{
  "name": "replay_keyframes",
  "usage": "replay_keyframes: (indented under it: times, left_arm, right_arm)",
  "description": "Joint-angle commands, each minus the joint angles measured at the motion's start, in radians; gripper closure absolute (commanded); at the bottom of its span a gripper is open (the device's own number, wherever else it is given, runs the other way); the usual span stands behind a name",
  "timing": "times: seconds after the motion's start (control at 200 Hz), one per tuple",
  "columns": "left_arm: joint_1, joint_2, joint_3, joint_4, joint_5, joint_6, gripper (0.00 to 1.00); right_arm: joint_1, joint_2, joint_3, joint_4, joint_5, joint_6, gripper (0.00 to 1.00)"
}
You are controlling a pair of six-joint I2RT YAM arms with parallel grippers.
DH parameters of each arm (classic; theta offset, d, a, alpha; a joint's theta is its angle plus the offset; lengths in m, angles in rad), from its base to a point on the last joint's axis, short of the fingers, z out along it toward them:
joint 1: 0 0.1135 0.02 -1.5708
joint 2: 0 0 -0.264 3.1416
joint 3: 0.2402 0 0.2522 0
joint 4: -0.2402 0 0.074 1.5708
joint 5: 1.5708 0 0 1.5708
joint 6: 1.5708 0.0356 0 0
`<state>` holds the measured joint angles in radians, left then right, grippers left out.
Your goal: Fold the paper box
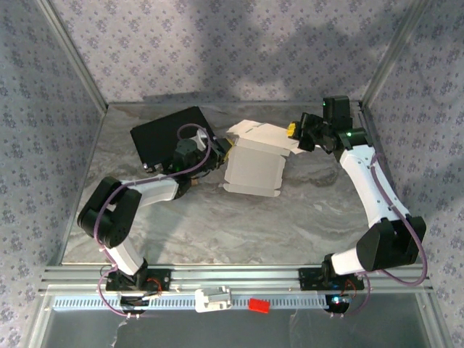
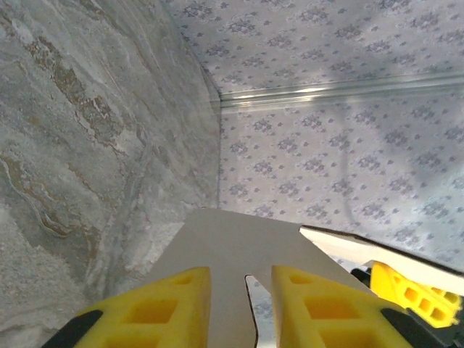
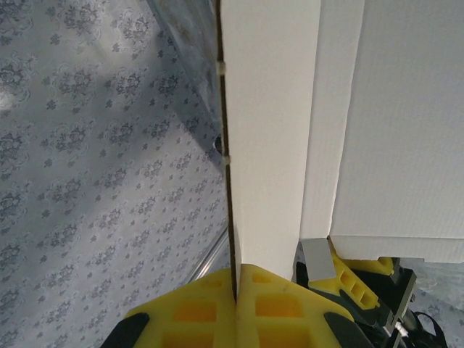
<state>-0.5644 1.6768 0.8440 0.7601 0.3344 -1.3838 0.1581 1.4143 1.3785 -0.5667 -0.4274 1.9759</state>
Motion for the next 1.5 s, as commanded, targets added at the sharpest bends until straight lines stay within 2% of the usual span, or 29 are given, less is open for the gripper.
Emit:
replay_keyframes:
  times: [0.0, 0.17, 0.36, 0.45, 0.545, 0.635, 0.72, 0.88, 0.984, 1.089, 1.189, 1.269, 1.494]
  left_arm:
    - [-0.022, -0.052, 0.058, -0.116, -0.029, 0.124, 0.65]
    - [-0.044, -0.063, 0.142, -0.32, -0.035, 0.252, 0.6]
    - [-0.075, -0.051, 0.272, -0.656, -0.074, 0.435, 0.57]
    - [-0.081, -0.056, 0.282, -0.726, -0.095, 0.469, 0.58]
    - [-0.09, -0.099, 0.258, -0.787, -0.119, 0.504, 0.56]
    - [-0.096, -0.162, 0.203, -0.85, -0.12, 0.531, 0.49]
    - [-0.095, -0.241, 0.118, -0.915, -0.127, 0.547, 0.47]
    - [-0.078, -0.416, -0.037, -1.036, -0.135, 0.565, 0.47]
    - [-0.044, -0.54, -0.083, -1.13, -0.164, 0.577, 0.47]
    - [0.034, -0.647, -0.132, -1.156, -0.161, 0.575, 0.49]
    - [0.106, -0.683, -0.156, -1.155, -0.127, 0.592, 0.52]
    - [0.131, -0.675, -0.159, -1.146, -0.114, 0.611, 0.53]
    - [0.139, -0.551, -0.168, -0.982, -0.056, 0.668, 0.61]
  right_arm:
    - [0.014, 0.002, -0.008, 0.006, -0.014, 0.023, 1.0]
    - [0.029, 0.0, -0.01, 0.003, -0.012, 0.026, 1.0]
    - [0.044, 0.001, -0.009, -0.01, -0.004, 0.021, 1.0]
    - [0.051, 0.002, -0.008, -0.025, 0.015, 0.001, 1.0]
    - [0.059, 0.01, 0.005, -0.044, 0.074, -0.08, 1.0]
    - [0.074, 0.022, 0.008, -0.08, 0.145, -0.186, 1.0]
    - [0.096, 0.022, -0.05, -0.04, 0.19, -0.236, 1.0]
    - [0.137, 0.026, -0.17, 0.179, 0.226, -0.353, 1.0]
    - [0.154, 0.065, -0.177, 0.192, 0.2, -0.449, 1.0]
    - [0.18, 0.112, -0.177, 0.165, 0.171, -0.52, 1.0]
    - [0.205, 0.131, -0.223, 0.185, 0.178, -0.548, 1.0]
    - [0.216, 0.133, -0.272, 0.267, 0.177, -0.552, 1.0]
    - [0.206, 0.177, -0.307, 0.33, 0.12, -0.645, 1.0]
